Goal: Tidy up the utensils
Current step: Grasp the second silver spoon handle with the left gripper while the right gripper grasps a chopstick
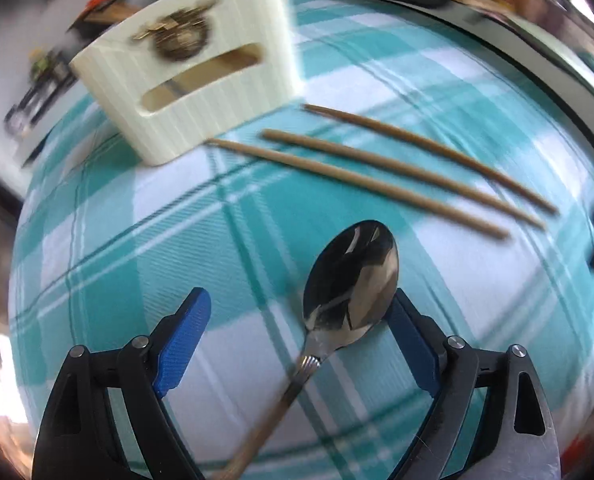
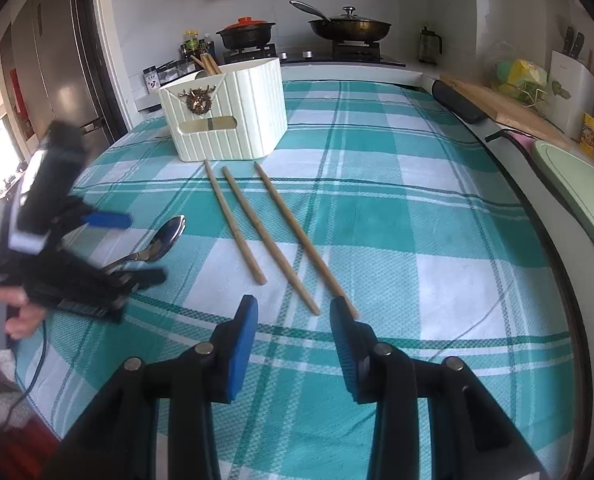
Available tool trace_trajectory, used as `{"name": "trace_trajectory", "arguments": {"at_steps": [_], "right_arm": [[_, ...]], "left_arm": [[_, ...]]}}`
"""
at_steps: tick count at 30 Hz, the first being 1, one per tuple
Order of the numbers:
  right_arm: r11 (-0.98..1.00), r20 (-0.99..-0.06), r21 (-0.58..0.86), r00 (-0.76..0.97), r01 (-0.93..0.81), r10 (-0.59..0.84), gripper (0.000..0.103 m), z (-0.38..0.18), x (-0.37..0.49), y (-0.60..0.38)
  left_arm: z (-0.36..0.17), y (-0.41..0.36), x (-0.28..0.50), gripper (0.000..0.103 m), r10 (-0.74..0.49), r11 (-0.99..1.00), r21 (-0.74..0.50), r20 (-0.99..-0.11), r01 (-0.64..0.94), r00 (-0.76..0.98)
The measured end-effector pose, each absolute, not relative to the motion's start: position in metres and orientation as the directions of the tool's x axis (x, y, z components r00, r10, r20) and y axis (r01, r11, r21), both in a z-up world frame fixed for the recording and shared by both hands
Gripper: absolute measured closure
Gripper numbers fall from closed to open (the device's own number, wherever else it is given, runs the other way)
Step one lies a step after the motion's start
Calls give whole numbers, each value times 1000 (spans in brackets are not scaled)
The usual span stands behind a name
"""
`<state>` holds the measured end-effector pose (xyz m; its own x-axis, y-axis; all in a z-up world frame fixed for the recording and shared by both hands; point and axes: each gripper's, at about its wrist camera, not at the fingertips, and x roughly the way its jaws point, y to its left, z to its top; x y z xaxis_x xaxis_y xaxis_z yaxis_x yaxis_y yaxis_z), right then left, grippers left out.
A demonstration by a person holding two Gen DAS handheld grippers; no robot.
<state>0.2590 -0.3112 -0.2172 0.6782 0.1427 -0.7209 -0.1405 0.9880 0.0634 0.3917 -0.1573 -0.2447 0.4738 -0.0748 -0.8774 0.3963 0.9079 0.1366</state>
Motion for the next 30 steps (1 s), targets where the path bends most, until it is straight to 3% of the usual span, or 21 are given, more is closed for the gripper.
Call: {"name": "trace_trajectory", "arguments": {"at_steps": [3,10,15,18,19,26,30], "right_arm": [[987,-719,65,679,-144,147,65,-215,255,-312],[987,-716,-14,690,-161,103,65,-211,281,-324],[964,-797,38,574,-263,188,65,-230,331,-321],[957,-832,6,529,-289,165,79,-244,349,-312],[954,-845,-1,510,-300,159,92,-248,352,-310],[990,-849,-20,525,-141,58,97,-246,326,-327],[998,-848,-37,529,-51,-4,97,-247,291,-345]], "left_arm": [[-245,-130,409,20,-27,953,123,-874,276,484],[-246,-84,407,21,-49,971,67,-883,229,467],[-248,-76,381,19,-66,975,42,-883,218,465],[-249,-74,369,18,-48,974,63,-881,217,471],[-249,-73,368,18,-39,976,70,-878,208,478],[-250,-38,367,18,41,996,75,-869,50,494],[-250,-20,363,18,41,997,67,-872,35,488]]}}
